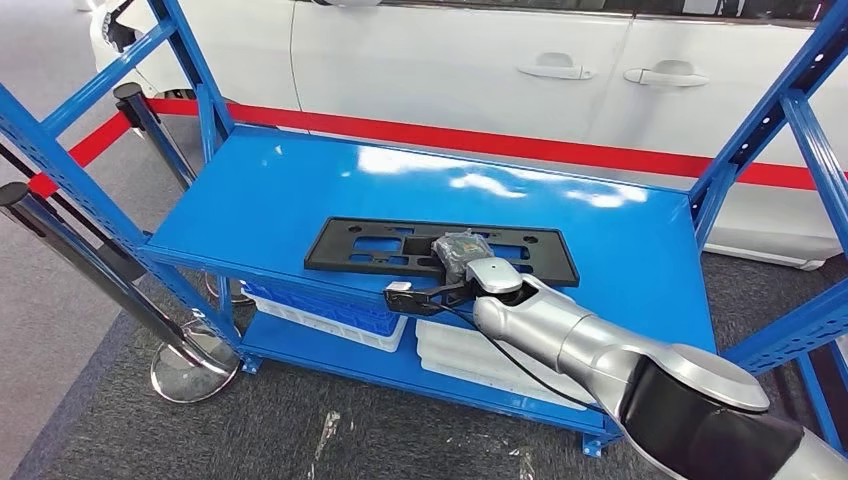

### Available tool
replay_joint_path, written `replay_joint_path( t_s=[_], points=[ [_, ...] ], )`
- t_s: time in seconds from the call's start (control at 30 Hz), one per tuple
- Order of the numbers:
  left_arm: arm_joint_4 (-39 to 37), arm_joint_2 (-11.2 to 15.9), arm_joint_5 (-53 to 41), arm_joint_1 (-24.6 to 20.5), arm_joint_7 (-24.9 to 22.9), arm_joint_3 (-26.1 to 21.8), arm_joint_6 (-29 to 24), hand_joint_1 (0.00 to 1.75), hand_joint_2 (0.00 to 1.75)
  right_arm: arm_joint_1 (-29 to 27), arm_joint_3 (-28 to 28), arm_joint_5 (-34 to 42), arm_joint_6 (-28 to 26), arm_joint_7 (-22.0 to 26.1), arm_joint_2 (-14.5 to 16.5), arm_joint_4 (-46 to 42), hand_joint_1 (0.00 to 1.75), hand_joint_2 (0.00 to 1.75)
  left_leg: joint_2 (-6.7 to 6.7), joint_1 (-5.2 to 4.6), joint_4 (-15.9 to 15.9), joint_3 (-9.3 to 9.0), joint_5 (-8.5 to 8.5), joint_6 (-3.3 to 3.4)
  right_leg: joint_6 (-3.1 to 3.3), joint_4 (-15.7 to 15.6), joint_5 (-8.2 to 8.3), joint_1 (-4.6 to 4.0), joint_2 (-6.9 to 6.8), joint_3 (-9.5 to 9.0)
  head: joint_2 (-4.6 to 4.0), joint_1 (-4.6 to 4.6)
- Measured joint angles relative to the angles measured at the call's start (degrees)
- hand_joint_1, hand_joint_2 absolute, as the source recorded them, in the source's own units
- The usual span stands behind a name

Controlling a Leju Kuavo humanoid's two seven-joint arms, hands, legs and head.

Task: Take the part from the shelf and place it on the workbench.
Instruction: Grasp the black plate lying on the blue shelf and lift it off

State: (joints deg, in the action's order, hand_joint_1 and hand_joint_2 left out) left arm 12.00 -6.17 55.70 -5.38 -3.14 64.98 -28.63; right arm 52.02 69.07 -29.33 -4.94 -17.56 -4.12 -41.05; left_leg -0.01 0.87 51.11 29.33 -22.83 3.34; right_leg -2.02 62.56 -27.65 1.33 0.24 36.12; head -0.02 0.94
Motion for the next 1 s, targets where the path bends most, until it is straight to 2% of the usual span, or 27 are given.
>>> replay_joint_path(
  t_s=[0.03,0.07,0.1,0.13,0.17,0.2,0.23,0.27,0.3,0.33,0.37,0.43,0.5,0.57,0.63,0.7,0.77,0.9,1.0],
  points=[
    [0.0,0.0,0.0,0.0,0.0,0.0,0.0,0.00,0.00,0.0,0.0,0.0,0.1,0.1,-0.1,0.0,1.75,1.75,0.07,0.29,-0.1,-0.02,0.06,-0.22,-0.30,3.5,-1.62,0.22,0.00,1.80,0.00,0.13],
    [0.0,0.0,0.0,0.0,0.0,0.0,0.1,0.00,0.00,0.0,0.0,0.0,0.0,0.1,-0.3,0.1,1.75,1.75,0.10,0.62,0.0,0.03,-0.11,-0.64,-0.72,6.2,-2.46,0.56,-0.02,3.28,0.00,0.21],
    [0.0,0.0,0.0,0.0,0.0,0.0,0.1,0.00,0.00,0.0,0.0,0.0,0.0,0.2,-0.3,0.1,1.75,1.75,0.09,1.06,0.4,0.06,-0.44,-1.20,-1.22,7.1,-2.23,0.98,-0.05,3.89,0.00,0.21],
    [0.0,-0.1,0.0,0.0,0.0,0.0,0.2,0.00,0.00,0.0,0.0,0.0,0.0,0.3,-0.4,0.1,1.75,1.75,0.03,1.63,1.0,0.09,-0.91,-1.92,-1.84,5.8,-0.89,1.47,-0.12,3.36,0.00,0.22],
    [0.0,-0.1,0.0,0.0,0.0,0.0,0.2,0.00,0.00,0.0,0.0,0.0,-0.1,0.4,-0.4,0.1,1.75,1.75,-0.08,2.26,1.9,0.22,-1.59,-2.75,-2.60,2.7,1.09,2.06,-0.24,1.89,0.00,0.24],
    [0.0,0.0,0.0,0.0,0.0,0.0,0.4,0.00,0.00,0.0,0.0,0.0,-0.2,0.5,-0.4,0.1,1.75,1.75,-0.24,2.77,3.1,0.53,-2.39,-3.68,-3.30,-0.1,2.31,2.39,-0.10,0.51,0.00,0.26],
    [-0.1,0.1,0.0,0.0,0.0,0.0,0.5,0.00,0.00,0.3,0.0,-0.1,-0.2,0.6,-0.4,0.0,1.75,1.75,-0.42,3.13,4.5,0.99,-3.26,-4.59,-3.40,-2.3,2.93,2.57,0.15,-0.52,0.01,0.52],
    [-0.1,0.2,0.0,-0.1,0.0,0.1,0.6,0.00,0.00,0.6,0.0,-0.2,-0.2,0.7,-0.4,-0.1,1.75,1.75,-0.57,3.19,5.5,1.49,-3.92,-5.27,-2.86,-2.9,2.74,2.61,0.41,-0.85,0.01,0.70],
    [-0.2,0.2,-0.1,-0.1,0.0,0.1,0.8,0.00,0.00,0.9,0.0,-0.3,-0.2,0.8,-0.4,-0.2,1.75,1.75,-0.66,3.11,6.2,1.85,-4.32,-5.78,-1.94,-2.2,1.98,2.42,0.69,-0.59,0.01,0.63],
    [-0.2,0.3,-0.1,-0.1,0.1,0.2,0.9,0.00,0.00,1.4,0.0,-0.6,0.0,0.7,-0.4,-0.4,1.75,1.75,-0.74,3.07,6.6,1.98,-4.54,-6.07,-0.82,-1.8,1.72,2.37,0.72,-0.43,0.01,0.57],
    [-0.2,0.4,-0.1,0.0,0.1,0.3,1.1,0.00,0.00,1.8,0.0,-0.9,0.0,0.6,-0.3,-0.6,1.75,1.75,-0.74,3.12,6.5,1.97,-4.61,-6.24,-0.10,-1.3,1.50,2.41,0.58,-0.29,0.00,0.30],
    [-0.3,0.5,-0.1,0.1,0.4,0.6,1.3,0.00,0.00,2.7,0.0,-1.4,0.1,-0.1,-0.4,-1.1,1.75,1.75,-0.74,3.36,6.2,1.73,-4.93,-6.57,0.40,-1.0,1.35,2.55,0.45,-0.18,0.00,0.02],
    [-0.3,0.7,0.0,0.1,1.0,1.0,1.6,0.00,0.00,3.9,0.0,-2.0,-0.2,-1.3,-0.7,-2.1,1.75,1.75,-0.73,3.41,5.8,1.43,-5.02,-6.68,0.62,-1.0,1.41,2.78,0.45,0.04,0.00,-0.16],
    [-0.4,0.7,0.2,0.1,1.8,1.1,1.8,0.00,0.00,4.9,0.0,-2.7,-0.7,-2.5,-1.4,-3.6,1.75,1.75,-0.74,3.40,5.4,1.18,-4.40,-6.38,0.83,-1.0,1.54,2.83,0.51,0.47,0.00,-0.28],
    [-0.4,0.8,0.5,0.1,2.0,1.2,2.0,0.00,0.00,5.4,0.0,-3.4,-1.4,-3.4,-2.2,-5.5,1.75,1.75,-0.78,3.35,5.0,0.98,-3.89,-6.15,1.06,-1.0,1.69,2.62,0.67,0.83,0.00,-0.28],
    [-0.4,0.8,0.6,0.1,1.4,1.2,2.2,0.00,0.00,5.5,0.0,-4.1,-2.3,-3.8,-2.9,-7.3,1.75,1.75,-0.81,3.31,4.9,0.84,-3.93,-6.26,1.16,-1.1,1.75,2.38,0.85,0.95,0.00,-0.26],
    [-0.4,0.8,0.7,0.1,0.9,1.3,2.4,0.00,0.00,5.5,0.0,-4.6,-2.9,-4.0,-3.3,-8.6,1.75,1.75,-0.77,3.32,4.9,0.80,-4.14,-6.59,1.17,-1.1,1.74,2.22,0.91,0.95,0.00,-0.26],
    [-0.4,0.8,0.6,0.0,0.7,1.4,2.5,0.00,0.00,5.4,0.0,-5.2,-3.5,-4.2,-4.1,-10.8,1.75,1.75,-0.64,3.41,4.8,0.78,-4.80,-7.76,1.13,-1.1,1.70,1.96,0.83,0.85,0.00,-0.21],
    [-0.4,0.8,0.3,0.0,0.6,1.4,2.2,0.00,0.00,5.4,0.0,-5.6,-4.1,-4.2,-4.5,-12.0,1.75,1.75,-0.61,3.30,5.0,0.84,-4.88,-8.00,0.91,-1.5,1.84,1.94,0.79,0.57,0.00,-0.22]
  ],
)
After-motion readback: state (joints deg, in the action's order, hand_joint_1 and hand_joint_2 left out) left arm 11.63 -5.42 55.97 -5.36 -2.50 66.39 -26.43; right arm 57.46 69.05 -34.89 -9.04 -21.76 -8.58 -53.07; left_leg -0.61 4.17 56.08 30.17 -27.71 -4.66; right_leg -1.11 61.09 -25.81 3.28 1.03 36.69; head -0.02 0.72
